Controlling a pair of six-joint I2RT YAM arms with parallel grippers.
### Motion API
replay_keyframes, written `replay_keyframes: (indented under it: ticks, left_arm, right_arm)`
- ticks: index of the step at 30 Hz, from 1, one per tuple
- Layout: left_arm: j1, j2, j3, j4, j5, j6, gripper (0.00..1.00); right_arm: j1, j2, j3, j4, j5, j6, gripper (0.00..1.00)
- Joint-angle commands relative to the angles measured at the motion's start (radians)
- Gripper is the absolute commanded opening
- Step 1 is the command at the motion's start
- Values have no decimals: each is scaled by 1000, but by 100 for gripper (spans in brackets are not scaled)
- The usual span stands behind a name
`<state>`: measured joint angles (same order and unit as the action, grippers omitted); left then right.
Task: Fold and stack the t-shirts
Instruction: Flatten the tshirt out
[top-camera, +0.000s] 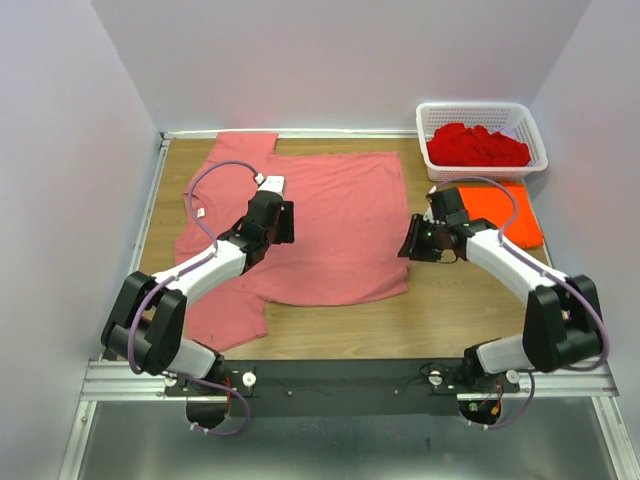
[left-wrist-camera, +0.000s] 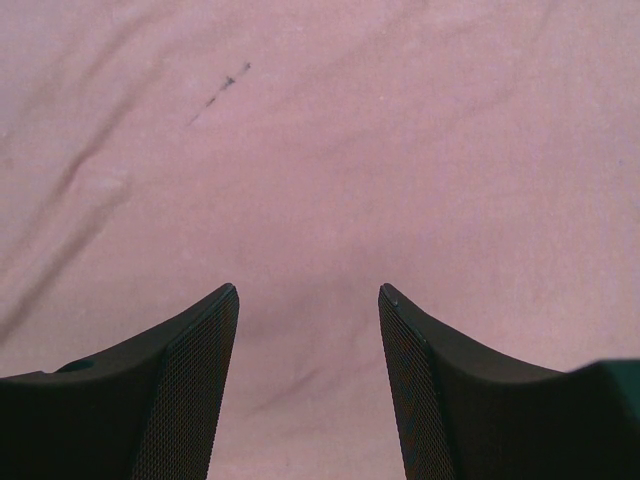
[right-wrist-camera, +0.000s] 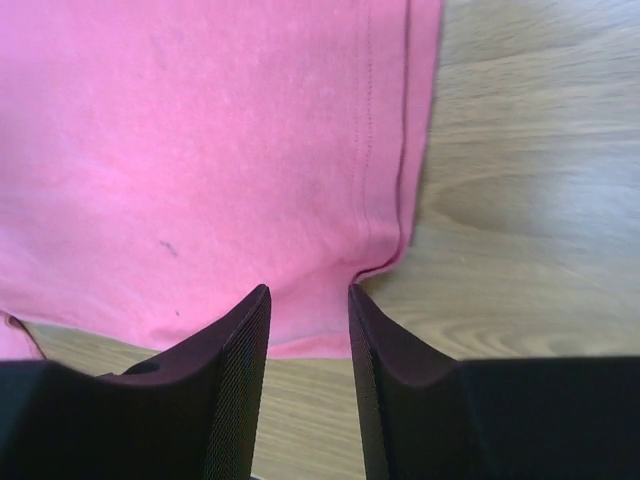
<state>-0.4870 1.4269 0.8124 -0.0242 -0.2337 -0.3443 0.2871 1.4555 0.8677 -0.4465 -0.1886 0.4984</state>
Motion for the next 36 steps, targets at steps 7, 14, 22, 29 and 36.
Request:
replay_keyframes:
  ticks: [7,14,22,29,36]
  left_arm:
    - [-5,-13,28,3,-59,1,66]
    - [-7,-13,33,-25,-101,-15,66]
    - [57,-17,16,-158,-222,-157,66]
    - [326,-134,-82,-177,-58,-199,66]
    - [419,-178,-119,-207,-7,-217,66]
  right_arm:
    - [4,-72,-32,-143,124,11,45]
    - [18,-87,-67,-146,91,34,44]
    - [124,-9,-4,-152,118,63,44]
    - [181,39,4,-150,132,88,44]
    - [178,121,-50,-162,274,49,44]
